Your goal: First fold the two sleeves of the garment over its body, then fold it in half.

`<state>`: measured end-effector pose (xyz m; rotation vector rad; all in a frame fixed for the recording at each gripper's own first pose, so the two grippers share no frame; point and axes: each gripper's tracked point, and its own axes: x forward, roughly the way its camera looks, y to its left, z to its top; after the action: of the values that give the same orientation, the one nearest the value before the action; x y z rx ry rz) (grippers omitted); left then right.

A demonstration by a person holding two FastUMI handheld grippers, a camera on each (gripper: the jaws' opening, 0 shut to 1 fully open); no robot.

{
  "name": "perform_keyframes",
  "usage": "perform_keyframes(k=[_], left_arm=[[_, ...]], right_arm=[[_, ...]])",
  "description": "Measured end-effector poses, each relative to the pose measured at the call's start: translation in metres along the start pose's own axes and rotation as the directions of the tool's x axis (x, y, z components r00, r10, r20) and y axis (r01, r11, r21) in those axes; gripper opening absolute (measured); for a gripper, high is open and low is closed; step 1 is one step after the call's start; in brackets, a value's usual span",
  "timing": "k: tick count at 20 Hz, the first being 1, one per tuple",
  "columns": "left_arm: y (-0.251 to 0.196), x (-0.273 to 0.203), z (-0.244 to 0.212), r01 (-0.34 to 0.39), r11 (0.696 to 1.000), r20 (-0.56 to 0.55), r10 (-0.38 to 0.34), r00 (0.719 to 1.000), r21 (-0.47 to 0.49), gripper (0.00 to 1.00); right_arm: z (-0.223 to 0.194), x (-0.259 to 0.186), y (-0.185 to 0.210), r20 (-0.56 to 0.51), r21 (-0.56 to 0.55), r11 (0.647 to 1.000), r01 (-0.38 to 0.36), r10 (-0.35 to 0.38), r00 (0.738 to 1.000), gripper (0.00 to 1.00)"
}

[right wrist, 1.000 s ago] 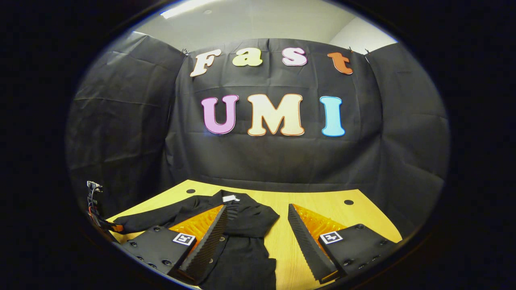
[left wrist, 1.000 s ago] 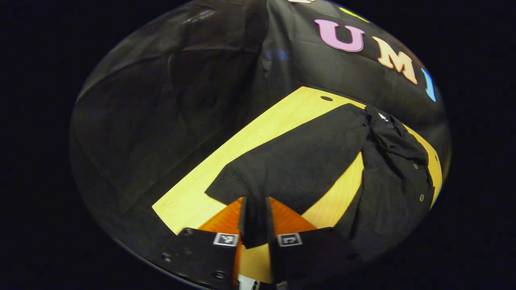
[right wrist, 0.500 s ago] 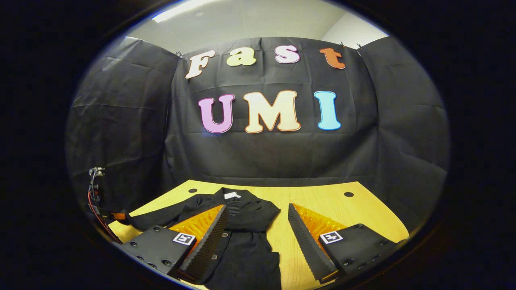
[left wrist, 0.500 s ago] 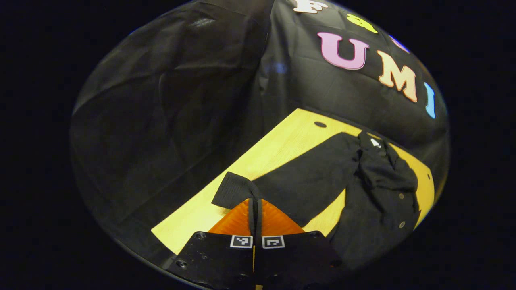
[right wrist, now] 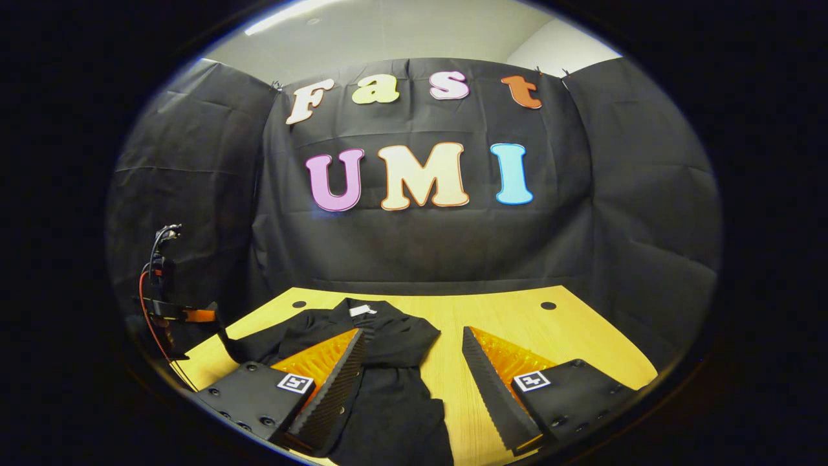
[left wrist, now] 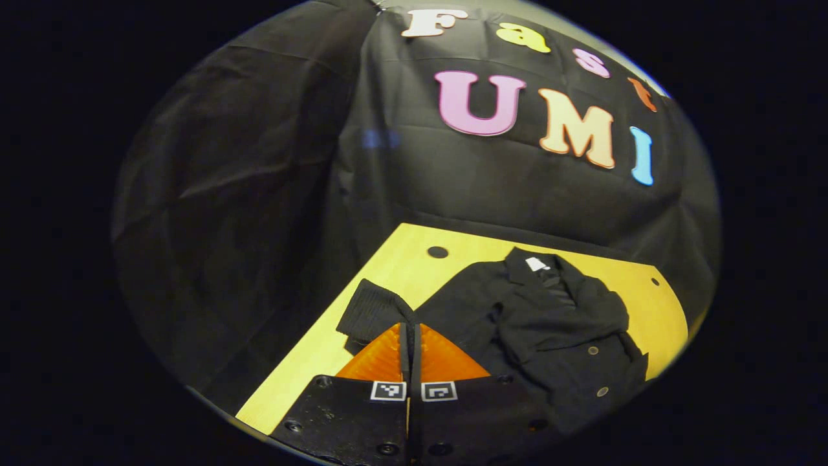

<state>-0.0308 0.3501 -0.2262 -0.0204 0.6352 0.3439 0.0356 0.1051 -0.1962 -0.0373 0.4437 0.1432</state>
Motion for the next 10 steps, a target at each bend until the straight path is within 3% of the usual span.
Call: perform_keyframes(k=[5, 10], left_arm=[[-0.066, 0.027, 0.030, 0.152, 0.985, 0.042, -0.155, 0.987, 0.081, 0.00], [-0.144, 0.046, 0.044, 0.285, 0.943, 0.039, -0.296, 0.954, 0.172, 0.00]], right_arm=[[-0.007, -0.007, -0.011, -0.011, 0.018, 0.999, 0.047, -0.047, 0.999, 0.96], [-0.021, -0.018, -0.025, -0.035, 0.048, 0.993, 0.108, -0.106, 0.994, 0.96]])
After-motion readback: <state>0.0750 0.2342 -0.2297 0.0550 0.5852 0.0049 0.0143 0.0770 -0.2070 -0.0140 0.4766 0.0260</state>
